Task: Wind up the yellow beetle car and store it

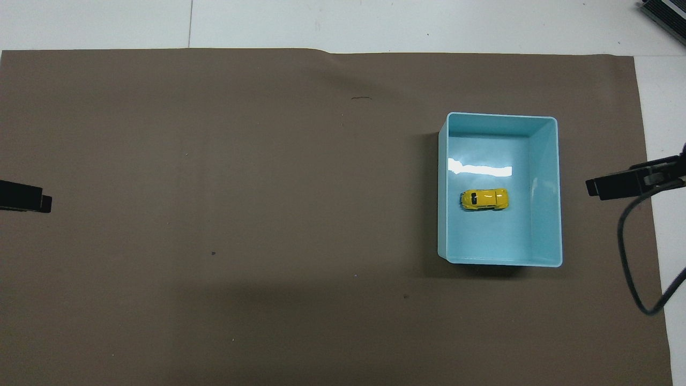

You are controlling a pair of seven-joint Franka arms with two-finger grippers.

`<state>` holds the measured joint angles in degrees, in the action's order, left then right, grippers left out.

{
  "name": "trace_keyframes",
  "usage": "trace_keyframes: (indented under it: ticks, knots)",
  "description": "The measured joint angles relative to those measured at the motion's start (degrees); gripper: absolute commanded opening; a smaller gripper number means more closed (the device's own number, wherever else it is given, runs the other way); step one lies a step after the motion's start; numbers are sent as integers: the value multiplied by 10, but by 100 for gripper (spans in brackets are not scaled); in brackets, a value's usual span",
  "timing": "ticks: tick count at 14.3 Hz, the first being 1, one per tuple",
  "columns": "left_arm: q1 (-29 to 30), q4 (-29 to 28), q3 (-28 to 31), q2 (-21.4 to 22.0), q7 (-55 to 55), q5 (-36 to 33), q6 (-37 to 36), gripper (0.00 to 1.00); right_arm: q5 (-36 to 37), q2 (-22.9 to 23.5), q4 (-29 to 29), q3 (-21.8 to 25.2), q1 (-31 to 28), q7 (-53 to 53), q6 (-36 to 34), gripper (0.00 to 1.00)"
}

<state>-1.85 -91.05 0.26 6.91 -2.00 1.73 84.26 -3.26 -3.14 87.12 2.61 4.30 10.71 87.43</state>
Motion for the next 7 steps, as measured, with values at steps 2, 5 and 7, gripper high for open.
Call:
trace_keyframes:
  ticks: [2, 5, 7]
  knots:
    - [0, 0, 0, 0, 0, 0, 0, 100, 0, 0, 0, -5, 0, -28, -2, 100]
    - [0, 0, 0, 0, 0, 0, 0, 100, 1, 0, -1, -7, 0, -45, -5, 100]
    - [0, 0, 0, 0, 0, 0, 0, 100, 2, 0, -1, -4, 0, -46, -6, 100]
